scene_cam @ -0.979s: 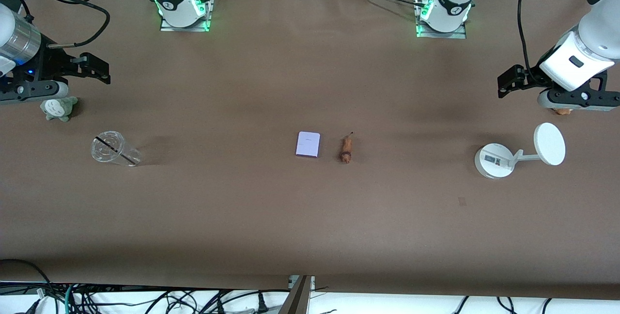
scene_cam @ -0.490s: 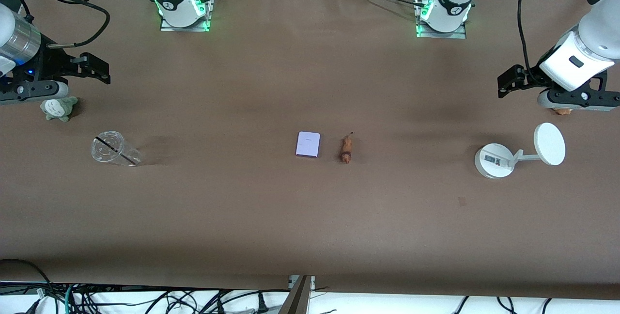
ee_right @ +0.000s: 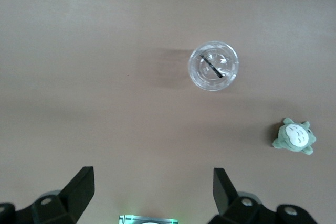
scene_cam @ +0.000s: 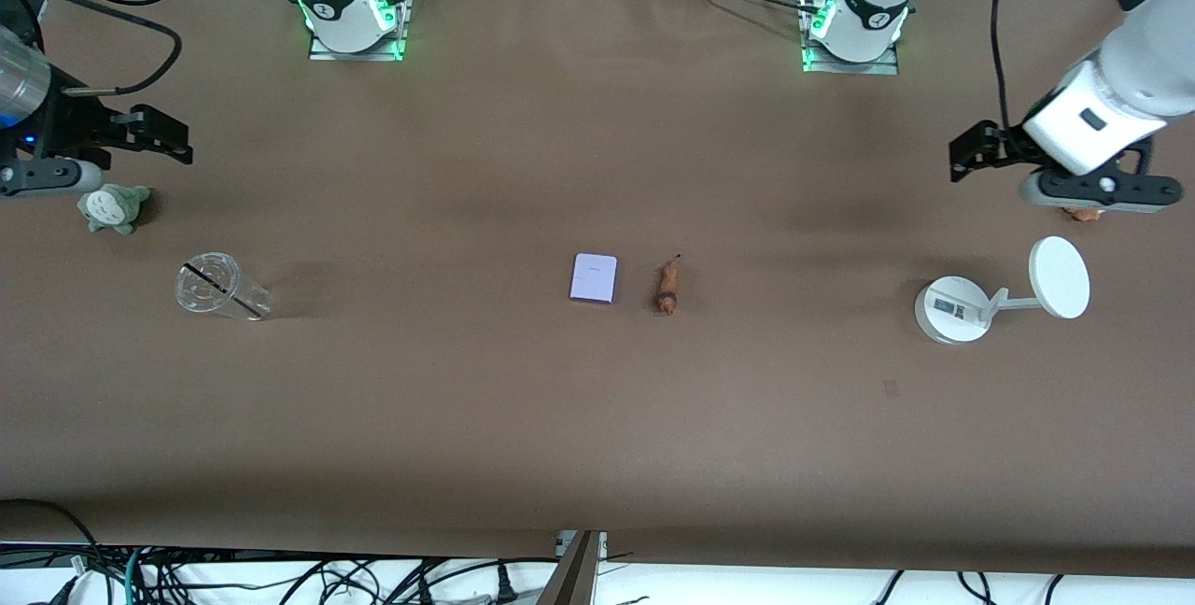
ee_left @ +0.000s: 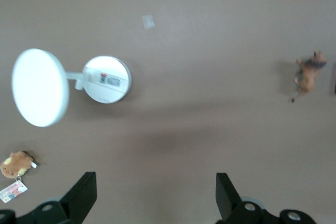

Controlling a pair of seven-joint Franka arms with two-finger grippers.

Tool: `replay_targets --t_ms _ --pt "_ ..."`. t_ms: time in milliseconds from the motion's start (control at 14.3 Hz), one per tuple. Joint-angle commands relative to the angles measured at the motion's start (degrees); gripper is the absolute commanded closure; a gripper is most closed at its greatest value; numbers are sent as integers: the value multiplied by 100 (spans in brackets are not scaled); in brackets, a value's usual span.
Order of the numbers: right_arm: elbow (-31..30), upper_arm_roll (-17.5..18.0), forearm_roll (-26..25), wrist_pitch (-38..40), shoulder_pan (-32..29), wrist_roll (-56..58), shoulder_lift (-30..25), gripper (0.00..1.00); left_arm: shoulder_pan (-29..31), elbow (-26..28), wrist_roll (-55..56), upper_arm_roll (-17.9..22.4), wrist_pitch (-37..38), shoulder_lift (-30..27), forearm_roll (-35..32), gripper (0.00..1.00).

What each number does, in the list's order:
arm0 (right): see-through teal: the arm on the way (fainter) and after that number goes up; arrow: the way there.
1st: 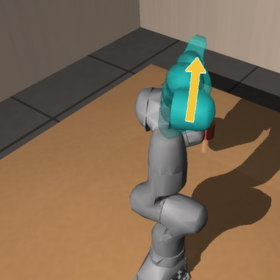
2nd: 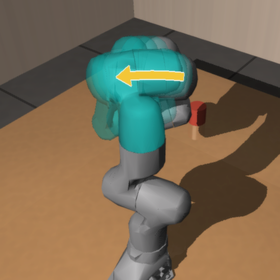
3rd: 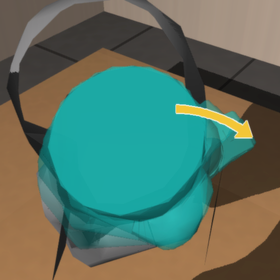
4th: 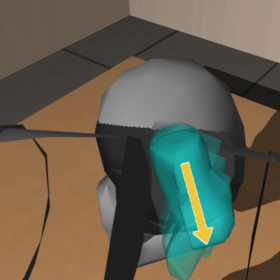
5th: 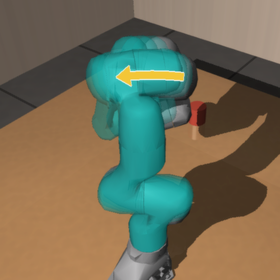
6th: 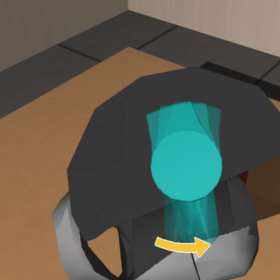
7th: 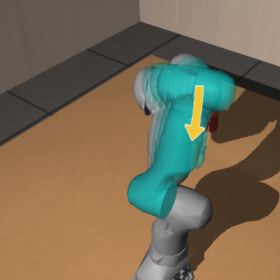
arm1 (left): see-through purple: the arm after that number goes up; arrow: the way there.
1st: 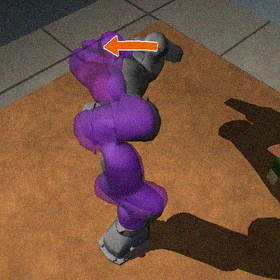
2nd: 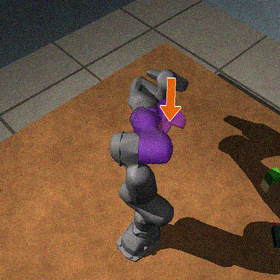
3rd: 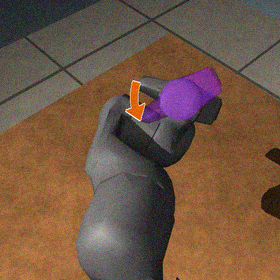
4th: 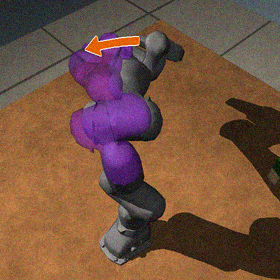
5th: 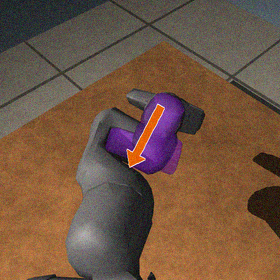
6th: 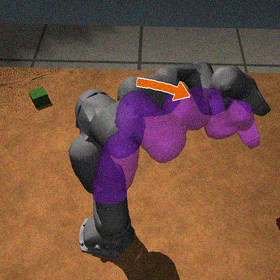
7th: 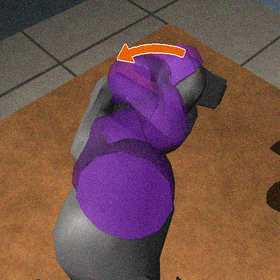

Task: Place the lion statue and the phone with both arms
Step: 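Reach the left gripper over the brown lion figurine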

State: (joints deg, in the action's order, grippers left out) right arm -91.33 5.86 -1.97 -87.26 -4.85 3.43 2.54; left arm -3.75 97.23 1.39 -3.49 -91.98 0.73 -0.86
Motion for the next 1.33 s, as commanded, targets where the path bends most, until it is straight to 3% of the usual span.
replay_targets --t_ms 0,210,560,979,1259 --pt "151 3 92 95 -130 106 106 0 -91 -134 -34 -308 67 356 147 0" --pt "151 -6 92 95 -121 97 107 0 -109 -116 63 -617 -468 734 410 0" --pt "151 -6 92 86 -104 97 107 0 -441 -99 1265 -1250 -1794 1586 412 0" --pt "151 3 83 51 -86 106 115 0 -1241 -46 1995 -1207 -3772 2931 376 0" --pt "151 12 83 60 -60 97 186 0 -1576 -28 2339 -1198 -4686 3617 -596 0"
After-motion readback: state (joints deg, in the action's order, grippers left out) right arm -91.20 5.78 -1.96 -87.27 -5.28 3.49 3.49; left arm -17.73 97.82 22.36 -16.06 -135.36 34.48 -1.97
